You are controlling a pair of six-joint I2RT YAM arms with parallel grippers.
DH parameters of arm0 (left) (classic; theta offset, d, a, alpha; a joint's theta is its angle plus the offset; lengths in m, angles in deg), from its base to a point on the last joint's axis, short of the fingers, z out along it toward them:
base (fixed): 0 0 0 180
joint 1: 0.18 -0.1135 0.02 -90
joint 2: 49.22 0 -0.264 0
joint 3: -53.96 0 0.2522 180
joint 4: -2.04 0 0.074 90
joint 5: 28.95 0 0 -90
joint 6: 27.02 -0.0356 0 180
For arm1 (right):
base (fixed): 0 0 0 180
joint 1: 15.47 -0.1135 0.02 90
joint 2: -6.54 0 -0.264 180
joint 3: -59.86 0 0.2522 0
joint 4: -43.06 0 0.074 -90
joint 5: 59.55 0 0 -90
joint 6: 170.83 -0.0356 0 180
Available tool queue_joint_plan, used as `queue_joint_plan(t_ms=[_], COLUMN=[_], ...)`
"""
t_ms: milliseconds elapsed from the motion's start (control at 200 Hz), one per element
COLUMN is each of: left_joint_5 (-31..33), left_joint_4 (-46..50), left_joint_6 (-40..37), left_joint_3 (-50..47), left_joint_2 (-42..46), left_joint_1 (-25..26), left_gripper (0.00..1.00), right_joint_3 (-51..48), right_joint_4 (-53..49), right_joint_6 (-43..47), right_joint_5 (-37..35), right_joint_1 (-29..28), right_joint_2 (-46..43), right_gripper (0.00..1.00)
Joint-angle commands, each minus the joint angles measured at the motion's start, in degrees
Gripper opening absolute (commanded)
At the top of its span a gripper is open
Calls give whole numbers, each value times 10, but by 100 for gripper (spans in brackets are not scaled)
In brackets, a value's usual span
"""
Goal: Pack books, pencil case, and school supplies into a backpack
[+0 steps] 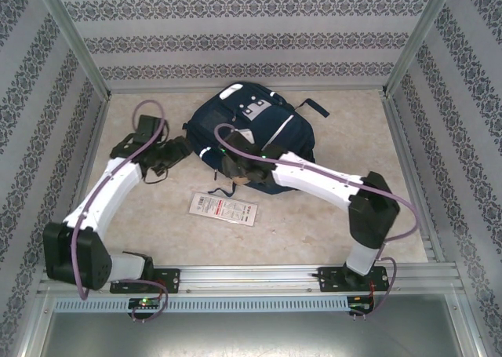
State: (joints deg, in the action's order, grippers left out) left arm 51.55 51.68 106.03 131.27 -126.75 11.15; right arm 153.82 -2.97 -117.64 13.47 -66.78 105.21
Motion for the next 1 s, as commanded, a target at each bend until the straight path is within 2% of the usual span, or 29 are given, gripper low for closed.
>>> queue_joint_plan(t_ms=[0,315,485,764,939,994], left_joint_5=[30,52,89,183,223,235], left_joint_4=[-35,-50,-30,23,48,53], left_joint_6=[-41,-140,-216,-324,-350,-353], left_joint_3=[61,196,281,430,484,494], left_joint_2=[-53,-208,-288,-422,-478,-491], left_joint_1=[69,206,273,341,353,353], left_gripper=[79,69,66,63,61,58], right_joint_3=[-61,-227,-273,-293,-298,-300], right_joint_4=[-1,-33,-57,-69,-67,-64], right_joint_6=[-32,-75,-76,-77,-82,-84], right_joint_5=[-54,-83,-89,-83,-79,-79], right_joint_1=[26,125,164,183,185,185], right_joint_2=[-80,-278,-358,-392,-395,-397], right_gripper=[48,48,49,50,50,50])
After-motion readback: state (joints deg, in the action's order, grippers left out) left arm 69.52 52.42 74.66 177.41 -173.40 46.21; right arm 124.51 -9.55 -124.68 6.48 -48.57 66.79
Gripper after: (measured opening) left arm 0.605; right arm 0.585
